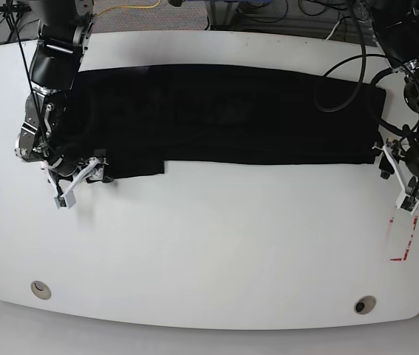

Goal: Fold the T-shirt properly
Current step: 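Open both grippers and release the folded edge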

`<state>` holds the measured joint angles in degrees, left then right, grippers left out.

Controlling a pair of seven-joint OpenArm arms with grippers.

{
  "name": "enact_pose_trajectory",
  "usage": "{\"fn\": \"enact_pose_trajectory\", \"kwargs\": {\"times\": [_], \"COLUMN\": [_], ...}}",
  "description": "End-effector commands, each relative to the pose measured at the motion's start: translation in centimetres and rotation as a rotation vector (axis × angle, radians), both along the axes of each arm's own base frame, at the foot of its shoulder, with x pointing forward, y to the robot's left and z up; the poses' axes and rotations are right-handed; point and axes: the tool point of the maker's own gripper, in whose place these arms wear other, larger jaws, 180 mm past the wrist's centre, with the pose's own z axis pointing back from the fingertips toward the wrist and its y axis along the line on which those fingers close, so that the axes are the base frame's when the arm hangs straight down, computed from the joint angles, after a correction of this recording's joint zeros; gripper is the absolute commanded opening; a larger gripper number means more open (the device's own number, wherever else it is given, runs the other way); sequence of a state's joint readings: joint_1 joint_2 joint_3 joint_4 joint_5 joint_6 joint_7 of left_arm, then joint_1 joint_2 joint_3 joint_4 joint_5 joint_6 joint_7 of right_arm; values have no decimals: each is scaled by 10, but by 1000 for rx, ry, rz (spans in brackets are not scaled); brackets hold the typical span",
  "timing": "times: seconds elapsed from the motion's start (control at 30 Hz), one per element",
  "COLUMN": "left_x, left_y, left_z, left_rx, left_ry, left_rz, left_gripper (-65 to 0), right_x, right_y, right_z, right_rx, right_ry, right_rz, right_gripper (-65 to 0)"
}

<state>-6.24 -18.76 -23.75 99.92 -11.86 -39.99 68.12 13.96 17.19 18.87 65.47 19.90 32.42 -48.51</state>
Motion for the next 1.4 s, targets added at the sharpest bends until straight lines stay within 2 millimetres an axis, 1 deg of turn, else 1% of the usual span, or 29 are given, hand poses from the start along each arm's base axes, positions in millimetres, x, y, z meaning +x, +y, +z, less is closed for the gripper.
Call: {"fn": "enact_pose_trajectory", "kwargs": {"times": [0.0,0.07,0.13,0.27,0.43,0.53,0.6,0.63,0.7,0.73,0.8,0.9,0.93,1.0,1.13,1.2,1.3,1.37], "left_x": [8,8,8,8,8,8,8,7,7,6,6,6,6,6,5,5,4,4], "left_y": [3,3,3,3,3,4,4,4,4,4,3,3,3,3,5,6,6,7], "left_z": [15,15,15,15,14,14,14,14,13,12,12,11,11,10,2,-1,-6,-7], "left_rx": [11,12,12,13,12,14,14,14,14,14,15,14,14,11,-3,-9,-16,-18], "left_ry": [-48,-47,-47,-47,-46,-44,-44,-43,-41,-39,-39,-35,-35,-31,-10,-1,12,16], "left_rz": [-7,-6,-6,-6,-6,-5,-5,-5,-6,-6,-7,-8,-8,-7,2,5,8,9], "left_gripper": [-279,-279,-279,-279,-279,-279,-279,-279,-279,-279,-279,-279,-279,-279,-279,-279,-279,-279], "right_x": [0,1,2,5,0,-2,-2,-2,0,1,-3,-5,-6,-9,-24,-33,-51,-61], "right_y": [6,11,14,17,17,17,18,18,21,23,26,36,43,52,65,74,88,95], "right_z": [1,1,4,9,7,6,6,7,14,21,28,50,64,81,112,123,134,137], "right_rx": [9,17,16,13,9,9,9,8,0,-11,-31,-32,-19,17,73,117,205,250], "right_ry": [4,-1,-10,-27,-20,-17,-21,-26,-50,-75,-101,-163,-200,-240,-297,-318,-333,-335], "right_rz": [14,17,22,29,31,32,44,52,85,108,142,192,214,239,307,340,383,400], "right_gripper": [-231,-293,-338,-400,-457,-537,-617,-642,-650,-650,-650,-650,-650,-650,-650,-650,-650,-650]}}
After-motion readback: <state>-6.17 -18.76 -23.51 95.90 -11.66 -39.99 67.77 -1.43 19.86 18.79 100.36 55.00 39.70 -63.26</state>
